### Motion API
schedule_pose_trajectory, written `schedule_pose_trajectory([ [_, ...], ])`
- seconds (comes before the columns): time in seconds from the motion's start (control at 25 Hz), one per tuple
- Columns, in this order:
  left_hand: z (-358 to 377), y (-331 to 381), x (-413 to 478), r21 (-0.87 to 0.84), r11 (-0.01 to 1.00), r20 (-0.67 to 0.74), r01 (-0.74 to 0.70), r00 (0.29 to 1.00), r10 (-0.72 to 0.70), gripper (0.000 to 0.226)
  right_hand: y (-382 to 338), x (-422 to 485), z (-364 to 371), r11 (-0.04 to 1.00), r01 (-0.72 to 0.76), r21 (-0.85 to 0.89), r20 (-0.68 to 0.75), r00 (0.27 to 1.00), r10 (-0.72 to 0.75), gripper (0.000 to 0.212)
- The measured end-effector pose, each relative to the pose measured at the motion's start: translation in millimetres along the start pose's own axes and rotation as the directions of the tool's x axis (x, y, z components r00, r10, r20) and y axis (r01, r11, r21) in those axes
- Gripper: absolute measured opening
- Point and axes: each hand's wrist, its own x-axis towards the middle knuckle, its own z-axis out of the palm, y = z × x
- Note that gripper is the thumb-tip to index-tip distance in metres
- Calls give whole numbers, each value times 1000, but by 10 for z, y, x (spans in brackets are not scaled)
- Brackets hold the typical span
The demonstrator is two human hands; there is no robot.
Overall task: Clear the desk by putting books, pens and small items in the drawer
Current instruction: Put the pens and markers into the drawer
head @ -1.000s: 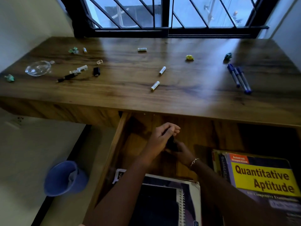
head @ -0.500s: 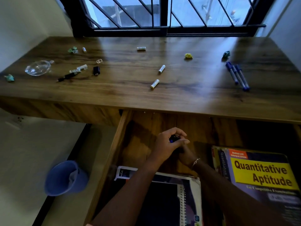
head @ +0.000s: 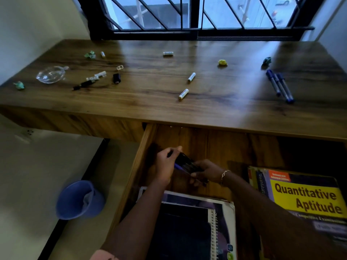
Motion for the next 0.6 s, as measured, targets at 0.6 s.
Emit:
schedule_pose_trajectory([
  [0.6, -490, -521, -122, 849, 226, 467, -478, 878, 106, 48, -111, 409, 457, 748, -22, -663, -208, 966, -156, 25],
])
